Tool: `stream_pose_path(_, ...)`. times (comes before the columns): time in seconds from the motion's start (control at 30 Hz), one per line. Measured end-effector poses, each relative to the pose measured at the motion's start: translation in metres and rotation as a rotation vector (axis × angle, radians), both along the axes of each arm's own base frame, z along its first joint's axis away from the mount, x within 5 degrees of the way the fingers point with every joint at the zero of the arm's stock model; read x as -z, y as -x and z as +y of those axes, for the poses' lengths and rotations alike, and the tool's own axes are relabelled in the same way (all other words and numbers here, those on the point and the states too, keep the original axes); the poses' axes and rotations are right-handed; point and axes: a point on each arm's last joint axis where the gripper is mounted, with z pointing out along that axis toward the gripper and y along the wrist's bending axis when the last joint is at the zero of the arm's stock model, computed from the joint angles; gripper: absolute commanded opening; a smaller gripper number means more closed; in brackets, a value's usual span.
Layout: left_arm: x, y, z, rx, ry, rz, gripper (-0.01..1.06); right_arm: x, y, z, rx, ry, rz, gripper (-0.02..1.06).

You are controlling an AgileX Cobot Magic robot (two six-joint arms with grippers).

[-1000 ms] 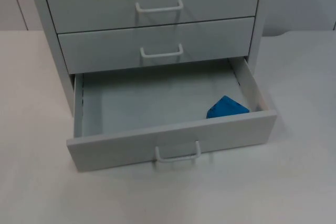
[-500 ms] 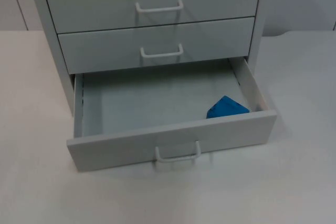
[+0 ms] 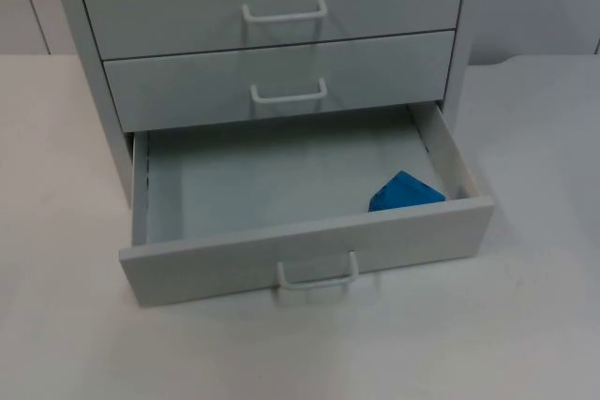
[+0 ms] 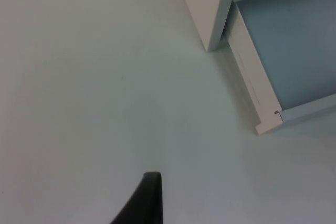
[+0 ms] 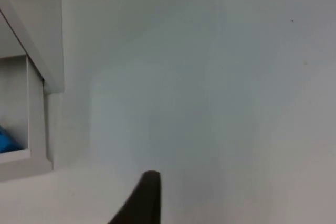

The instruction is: Open the drawer with the left hand, place the block into the drawer with the right hand, then close the drawer with the left hand.

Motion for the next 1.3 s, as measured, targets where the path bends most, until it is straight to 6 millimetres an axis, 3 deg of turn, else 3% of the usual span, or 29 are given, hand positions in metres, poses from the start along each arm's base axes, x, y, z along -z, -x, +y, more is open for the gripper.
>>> stream_pose_path(0.43, -0.002, 0.001, -0.011, 0.085, 0.083, -0.004, 1.01, -0.001, -0.001, 0.001, -0.001, -0.014, -0.016, 1.05)
stream_pose_path(0.53, -0.002, 0.000, -0.015, 0.116, 0.129, 0.000, 0.83, -0.001, -0.001, 0.001, -0.002, -0.023, -0.019, 1.05)
stream_pose_path(0.57, -0.001, -0.002, -0.017, 0.132, 0.143, 0.010, 0.83, -0.001, -0.001, 0.002, -0.003, -0.030, -0.019, 1.05)
stream_pose_path(0.73, 0.009, -0.014, -0.022, 0.175, 0.180, 0.106, 0.44, -0.002, -0.001, 0.002, -0.004, -0.039, -0.022, 1.05)
stream_pose_path(0.77, 0.012, -0.018, -0.023, 0.183, 0.187, 0.130, 0.44, -0.002, -0.001, 0.002, -0.004, -0.039, -0.022, 1.05)
stream_pose_path(0.87, 0.022, -0.030, -0.028, 0.229, 0.216, 0.189, 0.14, -0.002, -0.001, 0.002, -0.004, -0.039, -0.022, 1.05)
stream_pose_path(0.9, 0.025, -0.034, -0.030, 0.253, 0.237, 0.204, 0.14, -0.002, -0.001, 0.002, -0.004, -0.039, -0.022, 1.05)
stream_pose_path(0.93, 0.027, -0.038, -0.033, 0.275, 0.258, 0.209, 0.03, -0.002, -0.001, 0.002, -0.004, -0.039, -0.022, 1.05)
stream_pose_path(1.07, 0.032, -0.049, -0.043, 0.348, 0.326, 0.214, 0.00, -0.002, -0.001, 0.002, -0.004, -0.039, -0.022, 1.05)
stream_pose_path(1.3, 0.046, -0.058, -0.083, 0.474, 0.283, 0.204, 0.00, -0.002, -0.001, 0.002, -0.004, -0.039, -0.026, 1.05)
